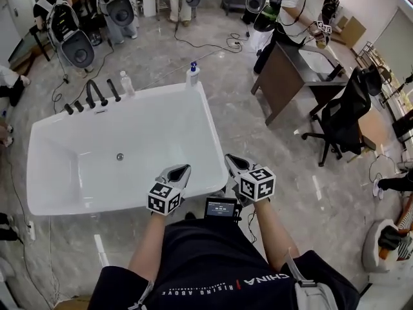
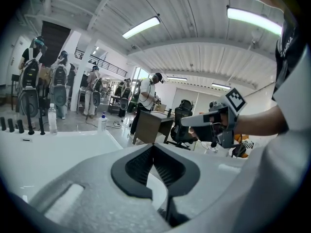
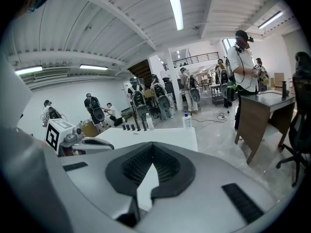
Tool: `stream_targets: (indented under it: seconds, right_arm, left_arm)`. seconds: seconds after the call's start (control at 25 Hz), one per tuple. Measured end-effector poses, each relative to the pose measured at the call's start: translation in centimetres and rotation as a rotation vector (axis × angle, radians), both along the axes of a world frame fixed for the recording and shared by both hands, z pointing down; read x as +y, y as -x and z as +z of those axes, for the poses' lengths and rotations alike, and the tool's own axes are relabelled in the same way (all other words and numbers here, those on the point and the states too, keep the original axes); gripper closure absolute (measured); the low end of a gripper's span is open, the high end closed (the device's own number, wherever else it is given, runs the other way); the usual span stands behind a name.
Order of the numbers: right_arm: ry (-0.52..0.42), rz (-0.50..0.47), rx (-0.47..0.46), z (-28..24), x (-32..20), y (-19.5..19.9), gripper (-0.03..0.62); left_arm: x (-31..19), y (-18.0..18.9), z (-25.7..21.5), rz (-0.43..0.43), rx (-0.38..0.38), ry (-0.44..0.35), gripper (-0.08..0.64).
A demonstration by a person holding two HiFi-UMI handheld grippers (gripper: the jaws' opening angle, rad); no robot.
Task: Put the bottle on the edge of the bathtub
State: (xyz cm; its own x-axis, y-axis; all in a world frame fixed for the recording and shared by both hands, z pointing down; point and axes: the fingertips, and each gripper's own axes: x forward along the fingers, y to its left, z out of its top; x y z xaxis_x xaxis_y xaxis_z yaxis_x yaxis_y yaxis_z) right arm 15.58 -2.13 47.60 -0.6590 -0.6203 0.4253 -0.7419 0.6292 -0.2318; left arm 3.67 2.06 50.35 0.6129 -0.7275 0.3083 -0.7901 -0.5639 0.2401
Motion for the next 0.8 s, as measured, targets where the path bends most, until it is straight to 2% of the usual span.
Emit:
stream_targets:
  seconds: [0.36, 0.8]
  right_arm:
    - [-0.008, 0.034, -0.023, -0.4, -0.7, -0.2, 0.578]
    - [-0.025, 0.047, 0.019, -0.2, -1.7, -1.3, 0.578]
  left_arm:
    - [-0.7, -2.0, -0.2, 0.021, 0.014, -0.013, 0.551]
    - [-2.1, -4.1, -1.0, 0.032, 0.029, -0.035, 0.551]
